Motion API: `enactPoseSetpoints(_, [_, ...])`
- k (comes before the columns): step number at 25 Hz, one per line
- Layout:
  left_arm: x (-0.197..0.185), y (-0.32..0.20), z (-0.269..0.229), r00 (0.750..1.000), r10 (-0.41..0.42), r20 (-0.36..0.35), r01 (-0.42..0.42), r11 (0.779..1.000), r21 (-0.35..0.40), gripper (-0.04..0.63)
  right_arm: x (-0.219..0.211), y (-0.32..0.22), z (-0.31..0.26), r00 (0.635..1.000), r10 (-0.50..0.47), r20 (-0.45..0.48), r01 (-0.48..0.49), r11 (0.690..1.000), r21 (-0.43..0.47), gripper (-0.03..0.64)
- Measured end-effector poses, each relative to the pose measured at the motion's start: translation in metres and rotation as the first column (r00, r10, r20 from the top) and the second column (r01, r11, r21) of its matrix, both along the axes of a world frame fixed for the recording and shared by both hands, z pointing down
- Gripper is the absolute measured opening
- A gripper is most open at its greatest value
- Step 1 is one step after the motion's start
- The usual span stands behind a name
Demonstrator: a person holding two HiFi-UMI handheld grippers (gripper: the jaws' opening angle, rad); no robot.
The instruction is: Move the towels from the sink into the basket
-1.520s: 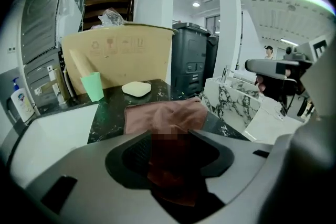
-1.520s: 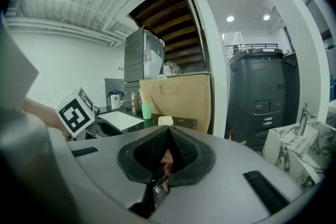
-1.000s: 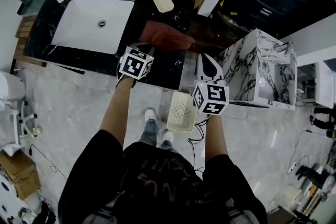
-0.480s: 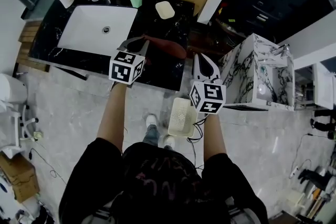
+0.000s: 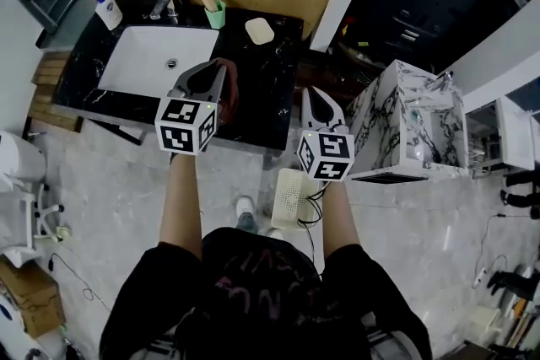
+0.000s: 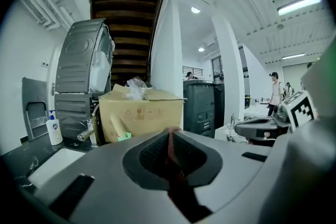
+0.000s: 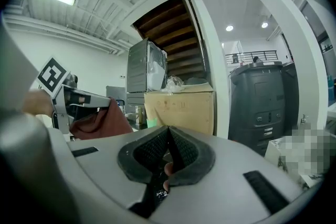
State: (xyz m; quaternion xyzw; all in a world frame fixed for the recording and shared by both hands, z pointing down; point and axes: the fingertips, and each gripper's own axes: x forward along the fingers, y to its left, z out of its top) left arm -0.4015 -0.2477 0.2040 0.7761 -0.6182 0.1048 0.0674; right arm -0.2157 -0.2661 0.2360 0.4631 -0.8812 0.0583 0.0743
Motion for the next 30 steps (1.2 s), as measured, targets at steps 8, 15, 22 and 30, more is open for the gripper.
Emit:
enactPoseSetpoints(8, [0.003,0.003,-0.026,1.000,0.029,0.006,-0.030,0.997,0.065,0.032,0.001,0.002,-0.016,1.000,0.026,0.006,-0.026,0.999,0.029,0.015])
enactPoseSetpoints(15, [0.049,-0.013,-0.017,0.988,0.151,-0.003,-0.151,0.986,0.064,0.032,0.051,0.003,-0.015,0.990,0.143,-0.008,-0.142,0.989,0.034,0.015])
enactPoseSetpoints(22, [0.146,-0.032,-0.011,0.931,0.363,-0.032,-0.360,0.930,0.075,0.032,0.145,0.017,-0.014,0.941,0.339,-0.022,-0.338,0.940,0.035,0.015])
enactPoseSetpoints(30, [0.279,-0.024,0.001,0.805,0.589,-0.080,-0.584,0.808,0.073,0.032,0.274,0.072,-0.009,0.817,0.575,-0.040,-0.574,0.818,0.026,0.015])
